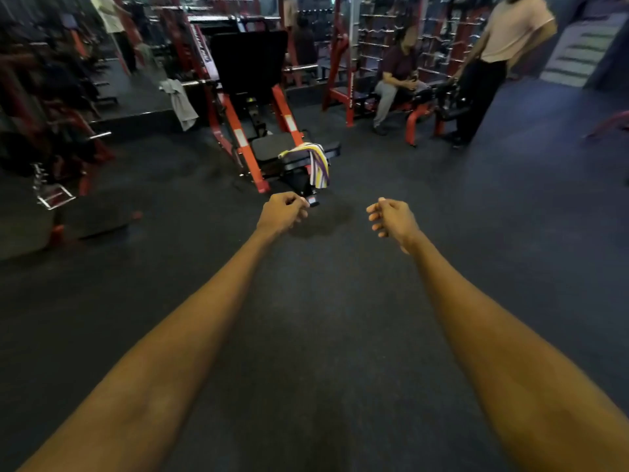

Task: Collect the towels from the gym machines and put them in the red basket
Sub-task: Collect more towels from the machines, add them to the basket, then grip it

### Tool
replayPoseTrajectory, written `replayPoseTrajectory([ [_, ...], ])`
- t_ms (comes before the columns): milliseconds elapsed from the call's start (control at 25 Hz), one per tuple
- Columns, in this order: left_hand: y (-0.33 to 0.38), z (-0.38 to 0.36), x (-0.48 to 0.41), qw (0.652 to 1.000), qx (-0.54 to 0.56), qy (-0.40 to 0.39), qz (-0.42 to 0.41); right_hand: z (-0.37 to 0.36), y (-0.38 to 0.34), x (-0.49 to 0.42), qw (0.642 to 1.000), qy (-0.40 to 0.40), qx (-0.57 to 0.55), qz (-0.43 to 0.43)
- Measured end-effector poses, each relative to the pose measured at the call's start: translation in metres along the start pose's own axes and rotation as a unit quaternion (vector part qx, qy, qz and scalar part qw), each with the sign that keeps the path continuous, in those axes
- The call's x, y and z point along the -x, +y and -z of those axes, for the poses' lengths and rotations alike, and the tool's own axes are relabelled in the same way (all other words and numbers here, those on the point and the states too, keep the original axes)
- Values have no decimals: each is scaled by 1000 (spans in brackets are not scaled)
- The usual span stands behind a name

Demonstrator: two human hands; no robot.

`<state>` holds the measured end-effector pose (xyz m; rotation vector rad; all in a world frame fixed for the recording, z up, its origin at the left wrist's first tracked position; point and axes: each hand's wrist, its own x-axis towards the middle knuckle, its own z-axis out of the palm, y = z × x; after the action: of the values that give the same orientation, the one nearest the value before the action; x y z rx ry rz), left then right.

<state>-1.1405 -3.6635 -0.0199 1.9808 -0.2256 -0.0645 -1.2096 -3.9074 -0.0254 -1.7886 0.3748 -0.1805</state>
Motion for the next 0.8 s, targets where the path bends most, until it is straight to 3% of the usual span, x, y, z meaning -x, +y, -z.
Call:
replayPoseTrajectory([
  [360, -93, 6, -142, 996, -6, 48, 72, -68, 31, -189, 997, -68, 25, -24],
  [800, -101, 19, -398, 987, 6, 111, 118, -116, -14, -469, 994, -102, 39, -26],
])
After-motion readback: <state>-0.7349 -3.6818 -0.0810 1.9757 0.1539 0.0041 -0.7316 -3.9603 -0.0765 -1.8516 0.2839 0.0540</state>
